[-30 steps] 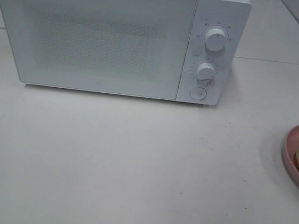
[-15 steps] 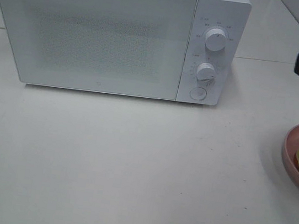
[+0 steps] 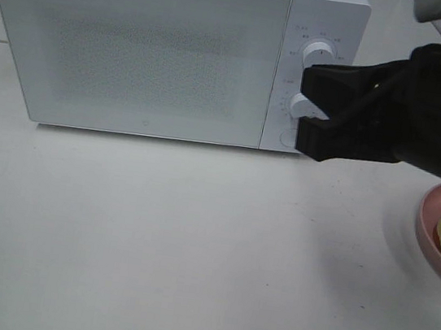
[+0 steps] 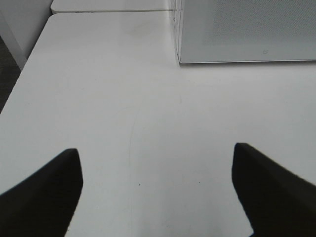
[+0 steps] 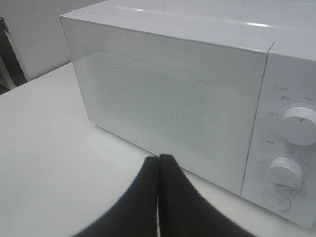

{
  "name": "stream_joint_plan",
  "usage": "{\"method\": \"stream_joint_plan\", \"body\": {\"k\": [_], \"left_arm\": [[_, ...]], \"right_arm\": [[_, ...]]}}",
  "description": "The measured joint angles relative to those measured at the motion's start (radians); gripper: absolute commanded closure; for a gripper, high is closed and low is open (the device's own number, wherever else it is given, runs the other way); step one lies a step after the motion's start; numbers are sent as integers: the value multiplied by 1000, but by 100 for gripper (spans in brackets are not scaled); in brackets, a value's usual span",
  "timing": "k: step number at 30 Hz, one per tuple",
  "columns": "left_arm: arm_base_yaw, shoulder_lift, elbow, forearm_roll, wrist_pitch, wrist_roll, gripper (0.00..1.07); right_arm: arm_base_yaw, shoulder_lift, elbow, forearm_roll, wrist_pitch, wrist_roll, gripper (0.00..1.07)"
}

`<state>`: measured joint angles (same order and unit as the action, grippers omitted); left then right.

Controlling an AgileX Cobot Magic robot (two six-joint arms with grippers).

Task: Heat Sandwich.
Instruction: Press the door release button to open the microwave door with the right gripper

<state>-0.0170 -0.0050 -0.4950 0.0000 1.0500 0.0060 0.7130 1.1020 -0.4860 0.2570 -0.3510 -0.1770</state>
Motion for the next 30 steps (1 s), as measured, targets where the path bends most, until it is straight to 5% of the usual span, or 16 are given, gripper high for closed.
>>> {"method": "stream_joint_plan", "body": {"k": [12,30], "left_arm": [[0,0,0,0,0,0,30],[0,0,0,0,0,0,30]], "right_arm": [[53,218,0,-25,-218,148,107],[55,472,-2,123,-500,351,107]]}}
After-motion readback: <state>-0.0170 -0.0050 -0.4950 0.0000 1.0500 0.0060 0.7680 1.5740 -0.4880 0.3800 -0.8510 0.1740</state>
